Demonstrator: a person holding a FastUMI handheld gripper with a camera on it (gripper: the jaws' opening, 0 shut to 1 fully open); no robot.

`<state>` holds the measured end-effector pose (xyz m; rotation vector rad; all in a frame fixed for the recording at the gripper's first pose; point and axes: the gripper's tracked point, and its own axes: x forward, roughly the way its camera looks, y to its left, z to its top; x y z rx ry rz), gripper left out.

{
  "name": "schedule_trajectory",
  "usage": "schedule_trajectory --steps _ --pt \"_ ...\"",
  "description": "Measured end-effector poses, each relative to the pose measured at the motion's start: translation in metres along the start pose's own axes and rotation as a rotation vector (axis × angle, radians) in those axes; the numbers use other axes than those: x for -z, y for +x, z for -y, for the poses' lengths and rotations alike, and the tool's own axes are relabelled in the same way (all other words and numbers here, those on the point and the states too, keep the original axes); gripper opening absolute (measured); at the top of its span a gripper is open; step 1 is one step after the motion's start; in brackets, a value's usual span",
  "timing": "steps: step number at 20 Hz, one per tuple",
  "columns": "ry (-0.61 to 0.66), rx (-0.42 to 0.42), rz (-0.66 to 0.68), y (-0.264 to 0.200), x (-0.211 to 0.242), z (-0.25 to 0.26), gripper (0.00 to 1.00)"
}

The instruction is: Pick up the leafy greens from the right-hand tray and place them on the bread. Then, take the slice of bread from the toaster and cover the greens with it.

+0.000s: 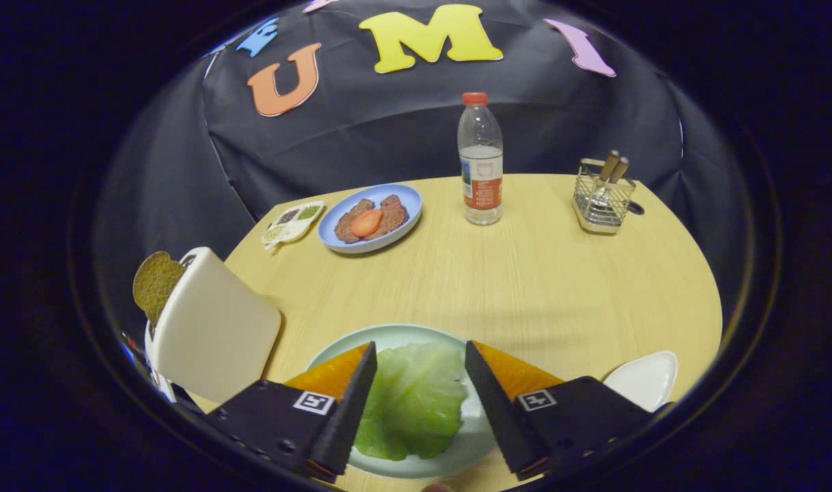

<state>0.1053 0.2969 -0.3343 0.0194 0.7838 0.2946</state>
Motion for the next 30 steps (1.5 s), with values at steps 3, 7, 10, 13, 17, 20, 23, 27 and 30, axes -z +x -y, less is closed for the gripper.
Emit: schedule_trajectory --steps 3,7,10,13,17,20,23,27,30 --pt "-0.032 0.040 0.109 -0.032 -0.022 -0.006 0.97" --pt "-0.075 0.086 0.257 -0.088 -0.056 -0.035 0.96" --pt "-0.058 0.070 0.328 -0.129 -0.067 -0.079 0.96" --pt "-0.054 0.017 0.363 -0.151 -0.069 -0.140 0.96" --pt "-0.059 -0.015 0.376 -0.158 -0.066 -0.213 0.96" --pt "-0.074 -0.050 0.353 -0.143 -0.057 -0.263 0.96" --pt "-0.098 -0.047 0.315 -0.120 -0.042 -0.294 0.96" --pt "-0.081 0.008 0.257 -0.084 -0.023 -0.304 0.96" --pt "-0.052 0.042 0.238 -0.062 -0.022 -0.304 0.91"
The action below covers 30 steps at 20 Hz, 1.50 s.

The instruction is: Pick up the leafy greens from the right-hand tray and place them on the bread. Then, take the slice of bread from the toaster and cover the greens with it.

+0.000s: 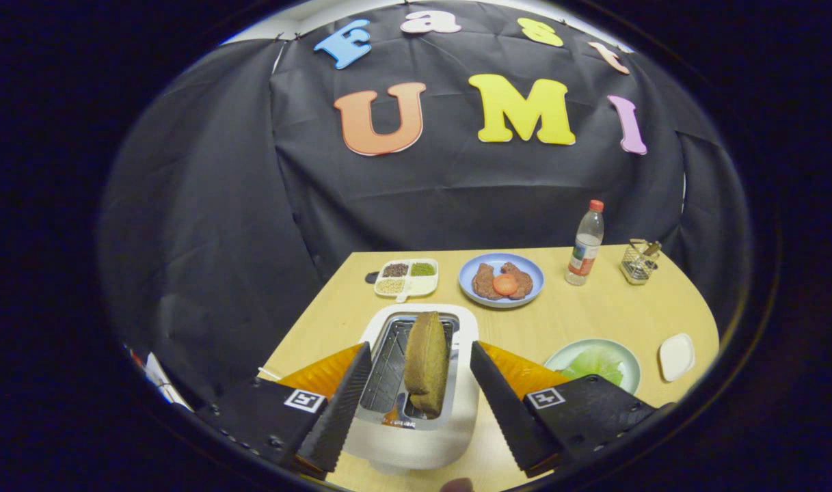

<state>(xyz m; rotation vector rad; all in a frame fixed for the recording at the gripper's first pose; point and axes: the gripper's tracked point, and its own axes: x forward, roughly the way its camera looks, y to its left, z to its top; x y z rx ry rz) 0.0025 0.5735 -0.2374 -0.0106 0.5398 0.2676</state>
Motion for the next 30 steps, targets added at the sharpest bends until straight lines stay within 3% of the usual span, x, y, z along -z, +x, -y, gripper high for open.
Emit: schedule_trajectory --steps 7,12,20,30 --pt "-0.012 0.045 -0.043 0.019 0.007 -0.002 0.62" --pt "-0.002 0.082 -0.078 0.021 0.006 0.013 0.18" --pt "-0.004 0.021 -0.052 0.001 -0.028 0.010 0.05" --pt "0.059 -0.052 0.095 -0.066 -0.112 0.049 0.05"
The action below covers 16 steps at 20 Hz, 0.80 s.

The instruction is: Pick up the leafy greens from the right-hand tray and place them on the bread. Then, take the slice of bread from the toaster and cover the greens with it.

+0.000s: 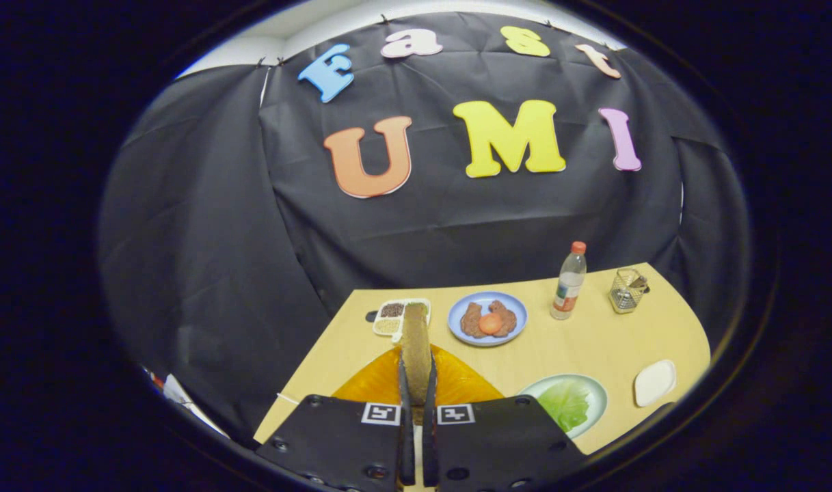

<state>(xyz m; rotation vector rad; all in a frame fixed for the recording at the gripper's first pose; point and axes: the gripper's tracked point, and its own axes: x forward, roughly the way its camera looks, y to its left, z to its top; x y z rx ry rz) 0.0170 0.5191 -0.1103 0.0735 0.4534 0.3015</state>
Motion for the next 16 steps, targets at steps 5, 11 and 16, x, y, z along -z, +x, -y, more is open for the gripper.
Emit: schedule_trajectory --steps 5,11,16 --pt "0.049 0.035 0.058 -0.023 -0.026 0.064 0.05" --pt "0.113 0.120 -0.004 -0.010 0.023 0.156 0.04" --pt "0.282 0.127 -0.123 0.018 0.091 0.189 0.05"
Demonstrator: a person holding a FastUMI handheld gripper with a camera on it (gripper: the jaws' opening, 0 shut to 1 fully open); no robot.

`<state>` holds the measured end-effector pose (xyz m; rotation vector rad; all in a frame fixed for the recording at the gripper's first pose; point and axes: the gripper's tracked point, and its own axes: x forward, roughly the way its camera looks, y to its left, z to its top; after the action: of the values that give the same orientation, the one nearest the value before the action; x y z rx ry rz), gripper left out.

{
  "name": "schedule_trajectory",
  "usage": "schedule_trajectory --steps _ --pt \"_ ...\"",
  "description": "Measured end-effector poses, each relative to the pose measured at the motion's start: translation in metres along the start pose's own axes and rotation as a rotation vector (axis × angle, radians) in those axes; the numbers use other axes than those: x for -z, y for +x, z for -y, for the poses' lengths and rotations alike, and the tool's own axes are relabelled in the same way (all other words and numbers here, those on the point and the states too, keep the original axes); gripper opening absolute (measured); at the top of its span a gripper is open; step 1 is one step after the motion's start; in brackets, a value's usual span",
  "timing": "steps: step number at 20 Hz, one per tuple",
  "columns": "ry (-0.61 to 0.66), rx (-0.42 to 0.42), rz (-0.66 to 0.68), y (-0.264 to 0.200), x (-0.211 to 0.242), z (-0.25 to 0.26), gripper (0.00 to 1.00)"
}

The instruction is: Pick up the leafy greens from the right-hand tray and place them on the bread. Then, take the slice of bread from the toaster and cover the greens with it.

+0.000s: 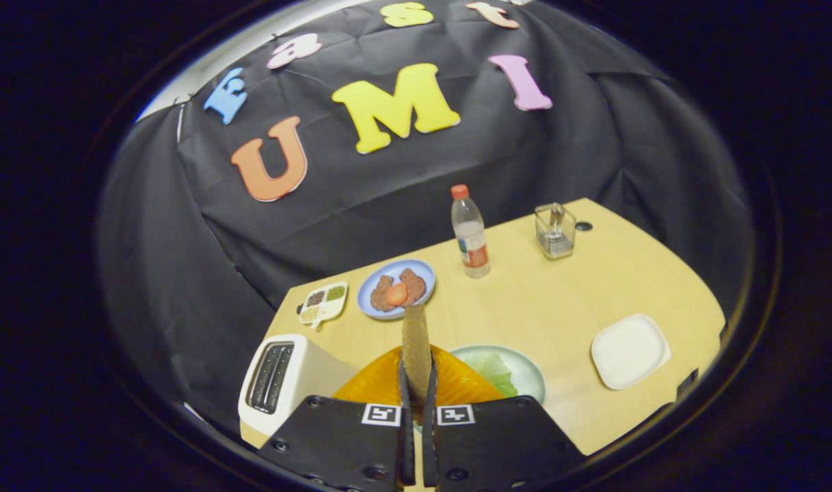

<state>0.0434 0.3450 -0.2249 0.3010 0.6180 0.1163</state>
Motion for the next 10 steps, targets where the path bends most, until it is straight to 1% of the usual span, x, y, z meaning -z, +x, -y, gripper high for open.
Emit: schedule_trajectory --steps 3,6,10 --pt "0.101 -0.014 -0.059 0.020 0.025 0.009 0.05" --pt "0.113 -0.019 -0.063 0.035 0.036 0.019 0.05" --pt "0.125 -0.070 -0.072 0.050 0.044 0.024 0.05"
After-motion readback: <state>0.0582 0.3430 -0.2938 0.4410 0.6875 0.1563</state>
